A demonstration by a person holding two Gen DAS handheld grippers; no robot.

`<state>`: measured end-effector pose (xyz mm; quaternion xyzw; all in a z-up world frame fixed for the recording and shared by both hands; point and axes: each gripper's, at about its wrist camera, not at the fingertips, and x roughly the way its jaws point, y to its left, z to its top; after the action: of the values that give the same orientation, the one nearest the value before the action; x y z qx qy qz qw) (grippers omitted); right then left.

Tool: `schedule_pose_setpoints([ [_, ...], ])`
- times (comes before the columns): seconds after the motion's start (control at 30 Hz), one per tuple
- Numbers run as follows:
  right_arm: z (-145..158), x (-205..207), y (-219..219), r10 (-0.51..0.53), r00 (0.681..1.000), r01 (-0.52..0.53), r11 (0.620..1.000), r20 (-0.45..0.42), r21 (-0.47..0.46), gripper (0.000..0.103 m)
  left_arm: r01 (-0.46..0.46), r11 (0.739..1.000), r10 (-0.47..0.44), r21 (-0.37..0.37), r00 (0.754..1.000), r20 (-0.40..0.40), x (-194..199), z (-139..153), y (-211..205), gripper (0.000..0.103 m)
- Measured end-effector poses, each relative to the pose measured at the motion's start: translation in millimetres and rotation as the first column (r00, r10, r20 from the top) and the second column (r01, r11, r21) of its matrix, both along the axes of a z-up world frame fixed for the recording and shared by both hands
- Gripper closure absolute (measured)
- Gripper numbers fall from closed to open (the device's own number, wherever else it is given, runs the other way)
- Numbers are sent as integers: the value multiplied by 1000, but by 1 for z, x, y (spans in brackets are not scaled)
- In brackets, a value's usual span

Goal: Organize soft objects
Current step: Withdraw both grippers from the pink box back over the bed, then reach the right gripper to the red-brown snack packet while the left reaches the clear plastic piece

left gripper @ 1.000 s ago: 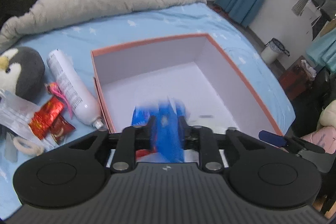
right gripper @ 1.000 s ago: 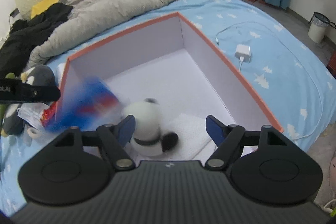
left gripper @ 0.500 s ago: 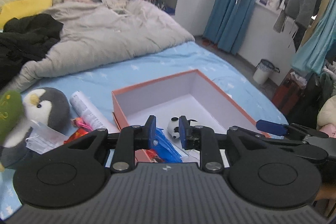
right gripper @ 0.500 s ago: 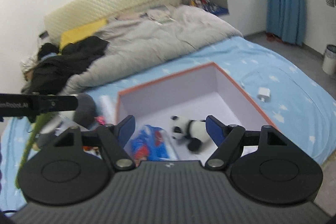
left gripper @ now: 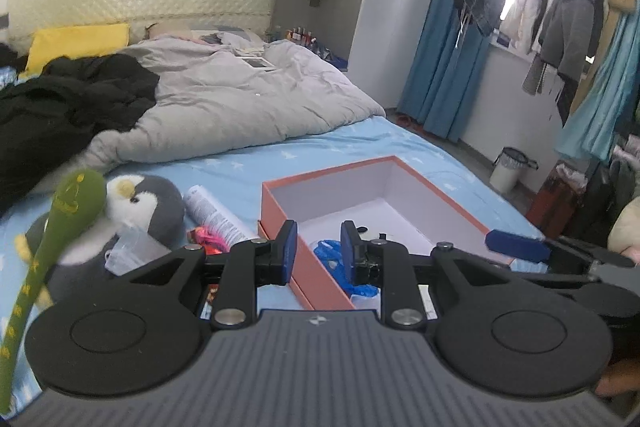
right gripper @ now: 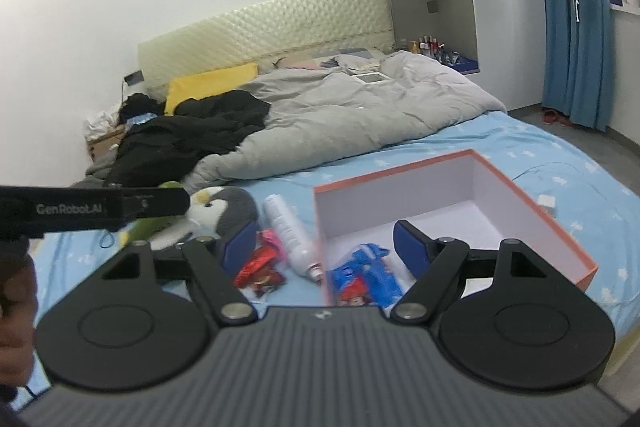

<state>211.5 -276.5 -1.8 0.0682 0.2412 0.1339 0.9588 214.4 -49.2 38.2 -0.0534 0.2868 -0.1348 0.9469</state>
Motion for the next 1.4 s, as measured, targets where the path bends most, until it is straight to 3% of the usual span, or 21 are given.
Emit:
schedule_pose_setpoints([
  [0.43,-15,-43,53,82,997,-82,996,15,-25,25,-87,996,87,1,996,-15,-55,-26,57,76],
  [0.8,-48,-70,82,141,990,-142,988,-31,-56,25,-149,989,149,3,985,-91,-87,-64,90,75],
  [0.93,-61,-71,88,162,984,-165,985,-71,-49,25,-173,985,171,-1,977,-127,-87,-81,99,68],
  [1.4,-97,-33,114,177,977,-188,977,-117,-96,25,-208,978,206,12,960,-189,-40,-134,126,68],
])
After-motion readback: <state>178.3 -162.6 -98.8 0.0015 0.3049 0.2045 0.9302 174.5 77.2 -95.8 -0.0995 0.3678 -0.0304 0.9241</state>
